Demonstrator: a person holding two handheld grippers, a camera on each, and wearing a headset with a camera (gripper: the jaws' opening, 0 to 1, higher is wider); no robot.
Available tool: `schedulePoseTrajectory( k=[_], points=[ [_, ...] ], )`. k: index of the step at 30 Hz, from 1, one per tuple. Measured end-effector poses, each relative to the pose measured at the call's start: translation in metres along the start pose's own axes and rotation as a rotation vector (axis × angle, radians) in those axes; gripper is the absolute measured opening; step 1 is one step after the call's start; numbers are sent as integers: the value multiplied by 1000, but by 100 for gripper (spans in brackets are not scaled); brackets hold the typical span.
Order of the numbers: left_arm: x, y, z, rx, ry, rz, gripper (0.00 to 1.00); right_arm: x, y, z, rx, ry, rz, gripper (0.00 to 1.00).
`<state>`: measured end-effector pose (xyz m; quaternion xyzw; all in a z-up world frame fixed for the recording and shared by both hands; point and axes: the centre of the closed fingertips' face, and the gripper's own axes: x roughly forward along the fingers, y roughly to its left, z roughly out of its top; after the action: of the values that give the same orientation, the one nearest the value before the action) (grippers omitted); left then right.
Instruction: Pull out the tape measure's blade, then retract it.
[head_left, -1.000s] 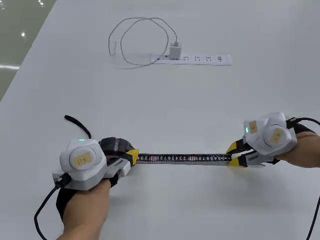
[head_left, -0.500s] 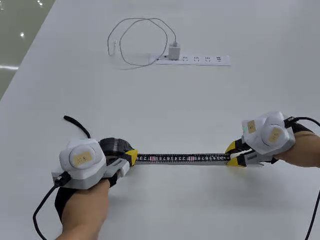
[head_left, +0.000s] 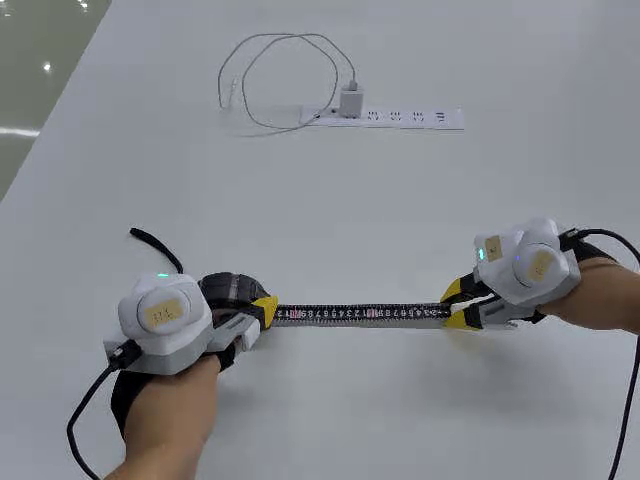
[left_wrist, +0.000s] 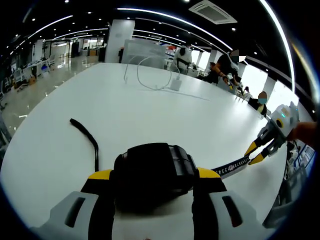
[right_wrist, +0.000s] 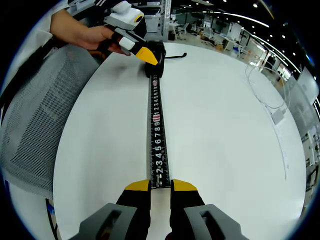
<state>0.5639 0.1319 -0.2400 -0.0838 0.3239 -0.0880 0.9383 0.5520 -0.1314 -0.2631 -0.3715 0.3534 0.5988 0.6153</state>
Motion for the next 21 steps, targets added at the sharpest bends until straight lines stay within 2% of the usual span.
schedulePoseTrajectory(
  k=[21],
  points=[
    [-1,0,0,-28,-5,-19,58,5,-3,13,5,-17,9,10]
  ],
)
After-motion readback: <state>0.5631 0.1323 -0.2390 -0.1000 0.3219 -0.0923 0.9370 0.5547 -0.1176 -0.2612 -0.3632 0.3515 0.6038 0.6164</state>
